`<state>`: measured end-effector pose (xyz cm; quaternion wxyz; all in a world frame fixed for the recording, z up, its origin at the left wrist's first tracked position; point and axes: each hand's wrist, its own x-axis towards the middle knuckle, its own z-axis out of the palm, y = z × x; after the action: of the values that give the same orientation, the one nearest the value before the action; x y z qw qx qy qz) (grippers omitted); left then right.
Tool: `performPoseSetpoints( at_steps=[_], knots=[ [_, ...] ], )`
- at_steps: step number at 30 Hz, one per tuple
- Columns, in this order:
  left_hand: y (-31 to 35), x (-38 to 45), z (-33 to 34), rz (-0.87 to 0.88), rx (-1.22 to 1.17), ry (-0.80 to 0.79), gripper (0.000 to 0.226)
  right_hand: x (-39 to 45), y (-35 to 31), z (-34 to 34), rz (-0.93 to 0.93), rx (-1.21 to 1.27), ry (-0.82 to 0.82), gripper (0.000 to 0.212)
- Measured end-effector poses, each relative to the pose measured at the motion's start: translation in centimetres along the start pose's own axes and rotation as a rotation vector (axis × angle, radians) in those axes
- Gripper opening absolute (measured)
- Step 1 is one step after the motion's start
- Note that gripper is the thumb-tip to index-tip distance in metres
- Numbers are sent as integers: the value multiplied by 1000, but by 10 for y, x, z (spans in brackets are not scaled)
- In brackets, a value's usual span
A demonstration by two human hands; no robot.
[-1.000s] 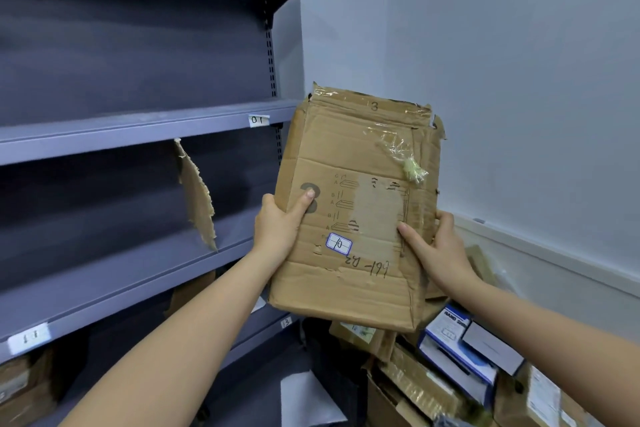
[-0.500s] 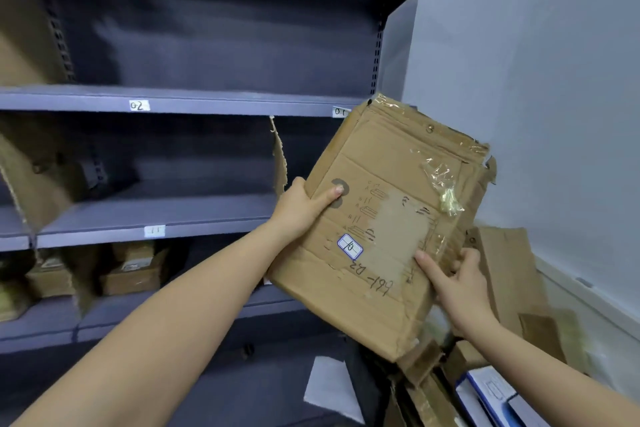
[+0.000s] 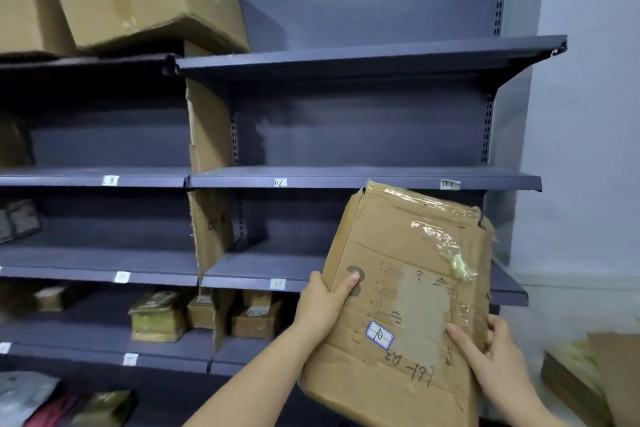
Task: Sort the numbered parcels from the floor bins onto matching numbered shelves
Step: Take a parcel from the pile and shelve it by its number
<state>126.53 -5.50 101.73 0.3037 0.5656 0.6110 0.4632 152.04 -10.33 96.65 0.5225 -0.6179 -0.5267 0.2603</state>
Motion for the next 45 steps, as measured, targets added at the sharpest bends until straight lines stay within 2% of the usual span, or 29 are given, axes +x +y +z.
performPoseSetpoints(
  at_steps=[2,5,8,15,19,23,27,28,32,37,39,42,45],
  knots=[
    [-11,-1,-19,-28,7,42,56,0,-8,17,-2,-6,-51,86],
    [-30,-2,-50,-62,-37,83,56,-5,-22,44,-11,29,-120,67],
    [-48,-4,-81,-72,-68,114,56,-16,-34,72,-31,13,-154,60],
    [-84,-4,-162,-111,-56,133,82,-46,-68,142,-77,12,-159,61],
    [-98,-11,-204,-123,-35,134,69,-67,-87,178,-85,14,-178,64],
    [-121,-23,-243,-167,-5,130,70,-90,-98,215,-97,-35,-235,69],
    [-167,-32,-281,-213,-26,136,104,-119,-106,257,-103,-82,-290,78],
    [-176,-36,-290,-222,-26,128,104,-126,-105,266,-102,-95,-298,81],
    [-205,-51,-316,-245,-35,86,85,-151,-105,297,-98,-143,-317,80],
    [-225,-68,-345,-271,65,99,43,-171,-106,331,-77,-190,-350,81],
    [-236,-70,-358,-290,68,101,45,-177,-107,347,-79,-204,-378,81],
    [-256,-72,-377,-367,89,146,68,-180,-109,371,-82,-223,-417,83],
    [-272,-72,-393,-413,89,193,71,-181,-111,398,-95,-240,-459,84]
  ],
)
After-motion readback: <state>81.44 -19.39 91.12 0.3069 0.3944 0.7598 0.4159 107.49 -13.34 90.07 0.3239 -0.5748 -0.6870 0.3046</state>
